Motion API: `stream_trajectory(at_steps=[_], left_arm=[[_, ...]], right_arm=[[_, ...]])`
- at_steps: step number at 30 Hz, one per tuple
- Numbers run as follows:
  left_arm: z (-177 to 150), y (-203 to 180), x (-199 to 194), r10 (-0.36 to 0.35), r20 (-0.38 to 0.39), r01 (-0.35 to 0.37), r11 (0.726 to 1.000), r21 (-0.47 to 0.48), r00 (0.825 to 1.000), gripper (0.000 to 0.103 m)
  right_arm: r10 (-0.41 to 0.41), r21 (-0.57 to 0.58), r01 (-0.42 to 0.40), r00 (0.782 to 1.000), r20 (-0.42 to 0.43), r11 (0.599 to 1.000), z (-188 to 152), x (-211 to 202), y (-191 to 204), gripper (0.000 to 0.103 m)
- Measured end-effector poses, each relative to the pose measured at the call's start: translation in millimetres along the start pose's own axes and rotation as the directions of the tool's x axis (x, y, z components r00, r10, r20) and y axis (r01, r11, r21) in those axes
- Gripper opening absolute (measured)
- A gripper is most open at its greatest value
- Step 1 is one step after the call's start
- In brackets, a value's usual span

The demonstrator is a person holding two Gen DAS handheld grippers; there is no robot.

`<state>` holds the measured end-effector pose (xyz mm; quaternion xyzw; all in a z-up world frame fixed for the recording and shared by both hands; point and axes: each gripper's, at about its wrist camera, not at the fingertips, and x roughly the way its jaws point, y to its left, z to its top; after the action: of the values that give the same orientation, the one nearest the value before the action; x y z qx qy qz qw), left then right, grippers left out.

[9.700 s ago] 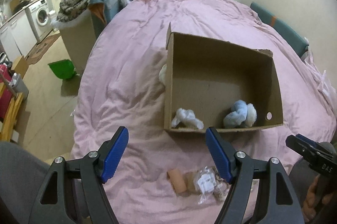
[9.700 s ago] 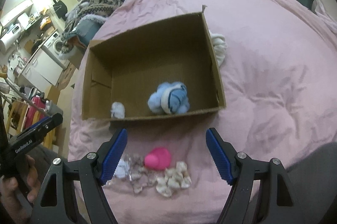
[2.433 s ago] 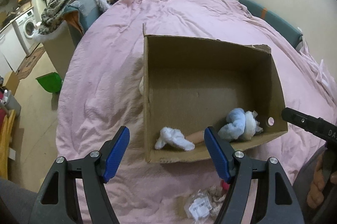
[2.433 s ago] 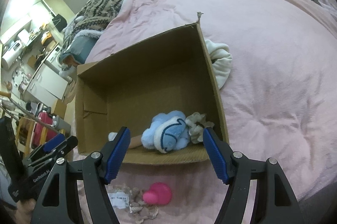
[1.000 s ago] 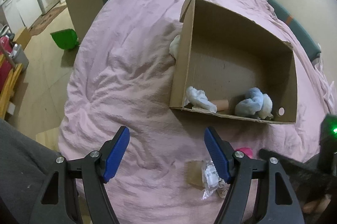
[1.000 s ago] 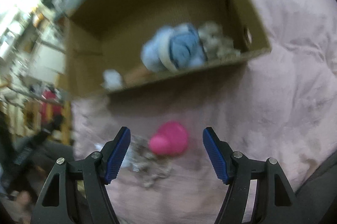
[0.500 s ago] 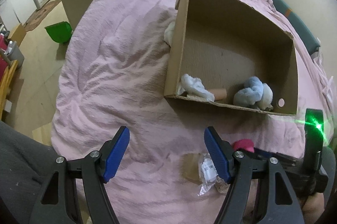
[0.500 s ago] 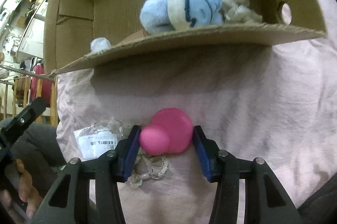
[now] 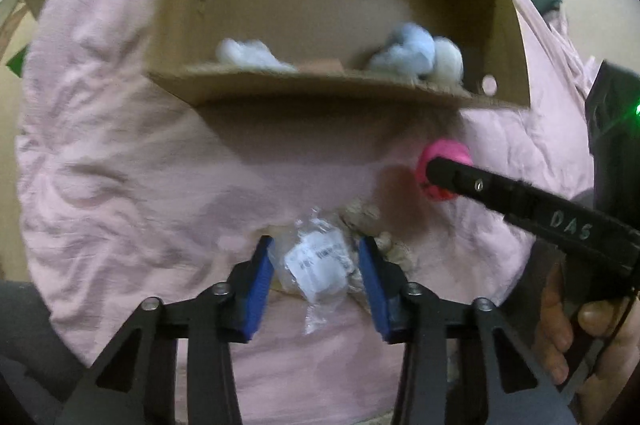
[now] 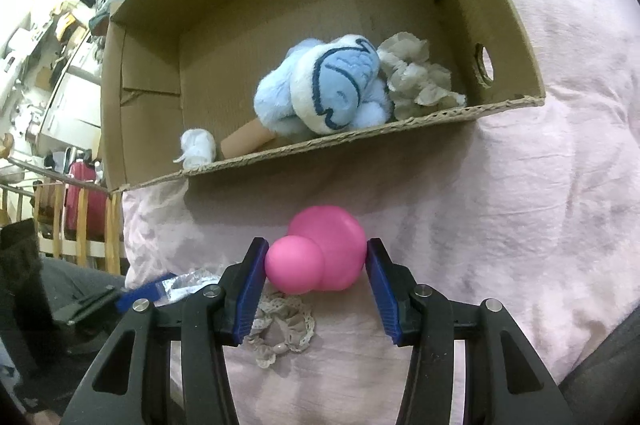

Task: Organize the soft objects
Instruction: 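Grasp the pink rubber toy with the right tool while the left tool grasps the plastic bag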

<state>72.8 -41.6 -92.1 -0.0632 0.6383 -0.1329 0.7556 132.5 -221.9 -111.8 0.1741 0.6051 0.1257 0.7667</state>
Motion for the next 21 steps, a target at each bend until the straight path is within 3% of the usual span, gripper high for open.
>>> stream_trajectory(at_steps=[2, 4, 6, 14, 18, 21], left_arm=[[-0.5, -0.5, 7.6, 0.009, -0.022, -0.009, 1.000, -0.005, 1.000, 0.037], [-2.0, -5.2, 8.2, 0.032, -0.011, -0.032, 0.999, 0.026, 0.999, 0.013], [-2.7, -10.1, 4.8, 0.016, -0.001, -0.016, 0.998, 0.057, 1.000, 0.009], [-4.3, 1.8, -32.4, -0.103, 0.097, 0.104, 0.995, -0.005, 0.990, 0.007], [-8.2, 11.1, -54.8, -0.051, 0.193, 0.058, 0.998, -0.029, 0.980, 0.007], [-10.0, 19.4, -60.1, 0.015, 0.219, -0.001, 0.998, -0.062, 0.976, 0.007]], right_arm=[[0.004, 0.007, -0.004, 1.000, 0.003, 1.000, -0.4, -2.1, -2.0, 0.053], [0.008, 0.012, -0.008, 1.000, 0.006, 1.000, -0.4, -3.8, -3.7, 0.053], [0.015, 0.016, -0.015, 1.000, 0.007, 1.000, -0.8, -3.1, -3.7, 0.053], [0.030, 0.018, -0.030, 1.000, 0.008, 0.999, -2.9, -10.2, -7.9, 0.053], [0.052, 0.013, -0.053, 0.998, 0.032, 0.999, -4.1, -18.8, -7.5, 0.053], [0.036, -0.006, -0.036, 0.998, 0.041, 0.999, -7.0, -21.8, -3.1, 0.053]])
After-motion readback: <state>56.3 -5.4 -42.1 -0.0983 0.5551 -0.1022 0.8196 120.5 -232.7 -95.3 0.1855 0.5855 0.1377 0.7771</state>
